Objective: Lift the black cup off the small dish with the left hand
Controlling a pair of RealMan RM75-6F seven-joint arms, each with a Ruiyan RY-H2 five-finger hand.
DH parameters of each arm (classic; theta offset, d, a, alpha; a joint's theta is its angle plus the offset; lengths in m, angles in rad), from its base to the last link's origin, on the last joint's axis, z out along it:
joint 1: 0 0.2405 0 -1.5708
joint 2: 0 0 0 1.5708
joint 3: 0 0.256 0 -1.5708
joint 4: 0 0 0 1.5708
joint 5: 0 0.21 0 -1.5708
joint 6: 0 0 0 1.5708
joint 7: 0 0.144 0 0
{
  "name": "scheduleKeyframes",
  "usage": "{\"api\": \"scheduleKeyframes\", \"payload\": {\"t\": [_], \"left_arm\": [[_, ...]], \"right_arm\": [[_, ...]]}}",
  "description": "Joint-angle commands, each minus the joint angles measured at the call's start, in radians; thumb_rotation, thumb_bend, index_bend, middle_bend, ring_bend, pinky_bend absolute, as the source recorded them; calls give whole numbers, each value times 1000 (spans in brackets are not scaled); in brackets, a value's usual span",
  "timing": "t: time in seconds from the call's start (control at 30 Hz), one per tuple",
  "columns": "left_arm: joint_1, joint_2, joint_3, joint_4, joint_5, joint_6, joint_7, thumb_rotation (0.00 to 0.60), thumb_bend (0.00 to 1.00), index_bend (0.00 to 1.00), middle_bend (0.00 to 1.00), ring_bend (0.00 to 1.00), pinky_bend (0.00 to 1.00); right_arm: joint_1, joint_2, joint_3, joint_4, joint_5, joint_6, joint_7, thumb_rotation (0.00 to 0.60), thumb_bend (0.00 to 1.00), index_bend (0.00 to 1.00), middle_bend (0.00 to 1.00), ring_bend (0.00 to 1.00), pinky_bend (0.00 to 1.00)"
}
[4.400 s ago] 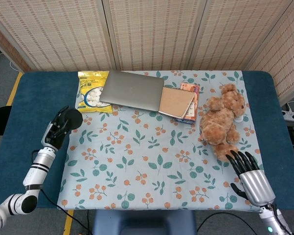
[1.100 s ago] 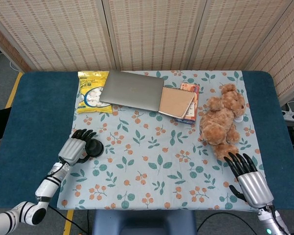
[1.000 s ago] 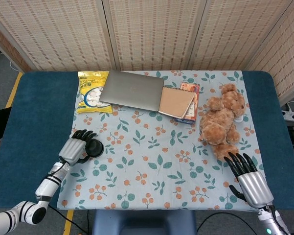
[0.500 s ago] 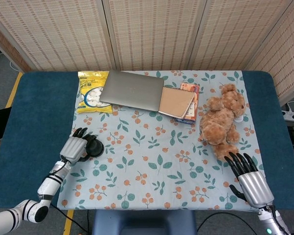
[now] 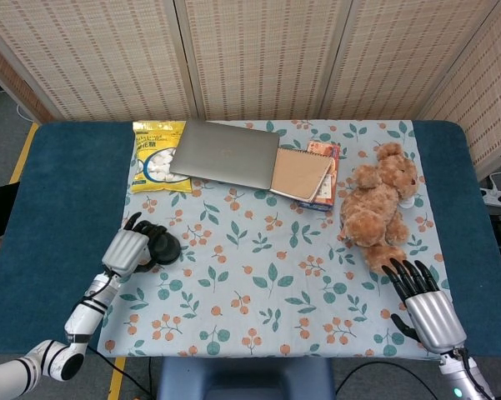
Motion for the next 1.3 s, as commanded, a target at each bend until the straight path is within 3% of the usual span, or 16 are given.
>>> {"api": "scheduleKeyframes", "payload": {"t": [0.03,0.3,0.53,0.8,0.9,1.07,1.17,1.3], "left_arm": [[4,6,-2,-1,18,19,-32,600,469,557,586,200,51],[23,75,-21,-42,23,62,-63,600,468,547,577,200,51],[39,97,-16,20,-72,-19,-12,600,463,510,536,200,51],[44,69,0,87,-90,-55,6,600,461,452,430,191,51],[40,74,3,79,-96,-82,1,600,450,341,354,165,51],[38,66,-5,82,-115,-89,26,600,411,52,156,59,52],[40,69,-8,70,-121,-88,31,600,389,0,37,4,53],[49,78,-12,49,-115,-61,32,600,367,0,0,0,61]], "right_arm": [[0,-1,0,0,1,-2,-2,600,177,0,0,0,0],[2,-2,1,-1,5,-5,-4,600,177,0,0,0,0],[1,-3,-3,-2,-3,-2,-5,600,177,0,0,0,0],[-1,-9,-10,-2,-14,-1,-19,600,178,0,0,0,0],[-3,-10,-13,-2,-20,0,-20,600,178,0,0,0,0],[-6,-8,-17,-2,-32,9,-14,600,177,0,0,0,0],[-9,-5,-20,0,-42,20,-6,600,178,0,0,0,0],[-11,-5,-20,4,-50,29,3,600,178,0,0,0,0]]}}
